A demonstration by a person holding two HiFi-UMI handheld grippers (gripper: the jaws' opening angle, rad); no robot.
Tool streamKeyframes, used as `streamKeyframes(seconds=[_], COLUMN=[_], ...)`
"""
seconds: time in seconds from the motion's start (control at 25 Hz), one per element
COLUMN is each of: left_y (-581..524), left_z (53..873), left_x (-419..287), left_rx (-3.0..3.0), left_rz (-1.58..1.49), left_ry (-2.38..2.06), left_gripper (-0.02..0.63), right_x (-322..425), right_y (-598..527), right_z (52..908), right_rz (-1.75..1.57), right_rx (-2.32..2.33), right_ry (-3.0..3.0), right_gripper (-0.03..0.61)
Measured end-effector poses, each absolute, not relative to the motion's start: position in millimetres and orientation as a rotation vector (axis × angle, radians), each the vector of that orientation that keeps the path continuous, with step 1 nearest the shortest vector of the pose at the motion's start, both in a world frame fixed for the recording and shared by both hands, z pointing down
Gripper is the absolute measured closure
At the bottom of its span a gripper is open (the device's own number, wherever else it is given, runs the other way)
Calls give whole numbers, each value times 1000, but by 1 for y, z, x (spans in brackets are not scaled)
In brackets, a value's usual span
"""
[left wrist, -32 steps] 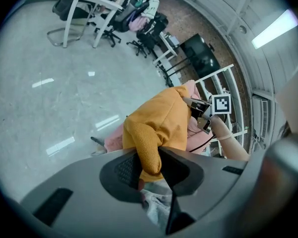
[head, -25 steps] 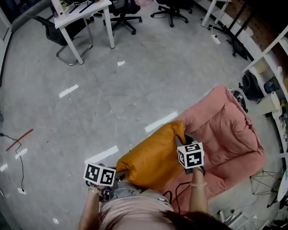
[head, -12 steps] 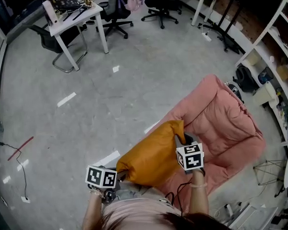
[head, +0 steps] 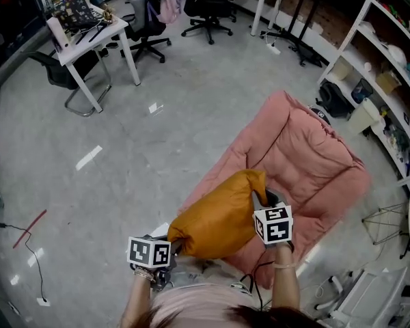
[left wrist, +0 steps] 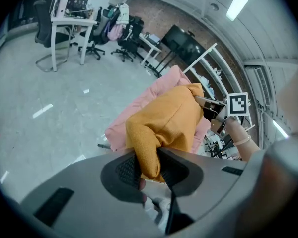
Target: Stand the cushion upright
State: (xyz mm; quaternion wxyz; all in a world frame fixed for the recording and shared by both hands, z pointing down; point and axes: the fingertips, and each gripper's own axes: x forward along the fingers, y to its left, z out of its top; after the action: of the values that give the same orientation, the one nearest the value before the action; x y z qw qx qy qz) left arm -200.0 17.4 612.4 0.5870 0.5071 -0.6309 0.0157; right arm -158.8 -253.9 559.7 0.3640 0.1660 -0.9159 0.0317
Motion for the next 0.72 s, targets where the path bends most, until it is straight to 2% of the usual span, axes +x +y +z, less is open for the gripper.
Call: streamKeyframes(seconds=[0.72], left_y=[34], left_z=[592], left_x=[-164], left_rx=[1288], left_rz=[76], left_ry=[-1575], left_gripper=[557], right_x=[-62], right_y=[-214], right_z=[522], right_rz=[95], right_rx=[677], right_ry=[-2442], right_gripper=[499])
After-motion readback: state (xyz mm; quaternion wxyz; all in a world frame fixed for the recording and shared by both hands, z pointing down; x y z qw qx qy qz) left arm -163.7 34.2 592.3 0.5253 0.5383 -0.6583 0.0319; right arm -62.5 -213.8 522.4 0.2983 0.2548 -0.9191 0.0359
